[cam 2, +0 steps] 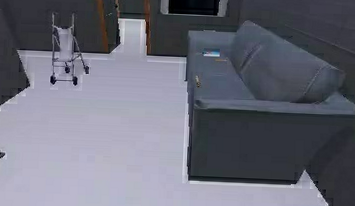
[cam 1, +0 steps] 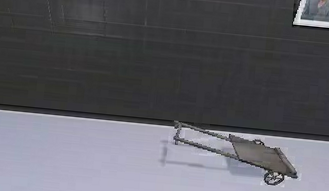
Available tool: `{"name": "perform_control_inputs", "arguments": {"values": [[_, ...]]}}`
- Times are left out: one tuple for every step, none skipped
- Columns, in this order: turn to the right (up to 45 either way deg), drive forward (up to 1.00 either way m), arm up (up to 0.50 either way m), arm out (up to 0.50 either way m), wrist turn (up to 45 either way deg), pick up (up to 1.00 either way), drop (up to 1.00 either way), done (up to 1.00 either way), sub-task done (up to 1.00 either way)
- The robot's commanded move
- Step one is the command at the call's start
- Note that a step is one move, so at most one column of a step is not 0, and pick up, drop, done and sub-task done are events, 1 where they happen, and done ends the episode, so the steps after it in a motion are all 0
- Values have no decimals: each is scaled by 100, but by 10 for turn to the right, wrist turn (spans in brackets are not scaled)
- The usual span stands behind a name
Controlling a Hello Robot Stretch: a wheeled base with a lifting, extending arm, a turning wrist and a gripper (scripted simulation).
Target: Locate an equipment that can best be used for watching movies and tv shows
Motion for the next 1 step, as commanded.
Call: {"name": "perform_control_inputs", "arguments": {"values": [[450, 0, 0, 0, 0, 0, 0, 0, 0]]}}
